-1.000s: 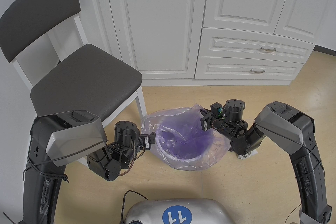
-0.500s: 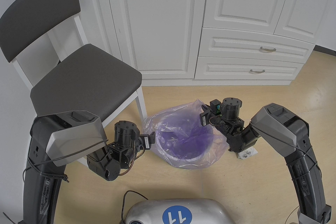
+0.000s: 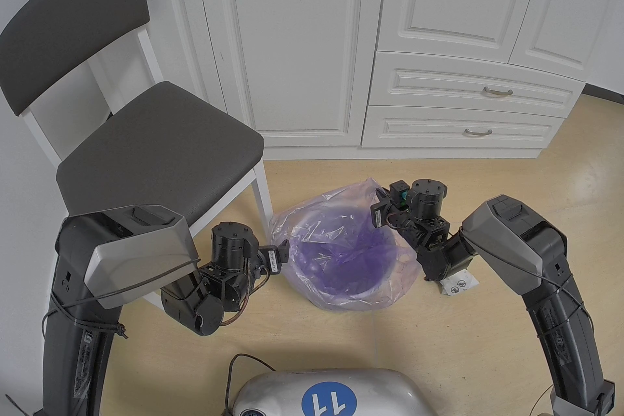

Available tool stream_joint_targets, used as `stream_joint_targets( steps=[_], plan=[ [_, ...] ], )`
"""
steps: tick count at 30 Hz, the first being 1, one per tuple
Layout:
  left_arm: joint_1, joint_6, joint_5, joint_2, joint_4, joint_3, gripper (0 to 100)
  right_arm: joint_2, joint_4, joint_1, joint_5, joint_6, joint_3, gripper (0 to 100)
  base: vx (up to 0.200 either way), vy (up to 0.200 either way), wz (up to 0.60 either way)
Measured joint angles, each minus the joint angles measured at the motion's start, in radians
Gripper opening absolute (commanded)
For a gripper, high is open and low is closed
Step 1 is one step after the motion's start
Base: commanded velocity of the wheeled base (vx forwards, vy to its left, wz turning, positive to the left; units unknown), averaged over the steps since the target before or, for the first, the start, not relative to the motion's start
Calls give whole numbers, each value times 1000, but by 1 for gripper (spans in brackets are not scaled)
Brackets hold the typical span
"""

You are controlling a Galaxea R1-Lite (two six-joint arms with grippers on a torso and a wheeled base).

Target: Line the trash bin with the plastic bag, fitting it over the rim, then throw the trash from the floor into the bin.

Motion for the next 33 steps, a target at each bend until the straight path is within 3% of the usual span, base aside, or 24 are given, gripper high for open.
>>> stream_joint_targets(
  steps=[22,23,33],
  plan=[
    [-14,0,-2,-40,-41,26,100,111,54,-3,-95,31,-247,0,0,0,0],
    [-16,0,-1,-40,-41,26,100,111,57,-2,-96,34,-248,100,0,0,0],
    [-28,0,-2,-43,-42,41,100,52,60,3,-70,73,-119,100,0,0,0]
  ],
)
